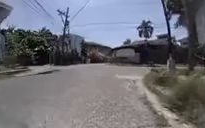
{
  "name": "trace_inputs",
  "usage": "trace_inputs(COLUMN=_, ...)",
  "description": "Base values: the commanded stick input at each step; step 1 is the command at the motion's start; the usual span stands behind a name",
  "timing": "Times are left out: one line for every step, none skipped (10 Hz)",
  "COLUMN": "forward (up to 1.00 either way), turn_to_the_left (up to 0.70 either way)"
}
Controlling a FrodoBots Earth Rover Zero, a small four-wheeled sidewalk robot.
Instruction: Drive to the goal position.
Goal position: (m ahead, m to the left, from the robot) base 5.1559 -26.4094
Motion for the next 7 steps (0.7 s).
trace_inputs(forward=1.0, turn_to_the_left=0.02)
trace_inputs(forward=1.0, turn_to_the_left=0.02)
trace_inputs(forward=1.0, turn_to_the_left=0.02)
trace_inputs(forward=1.0, turn_to_the_left=0.02)
trace_inputs(forward=1.0, turn_to_the_left=0.02)
trace_inputs(forward=1.0, turn_to_the_left=0.02)
trace_inputs(forward=1.0, turn_to_the_left=0.02)
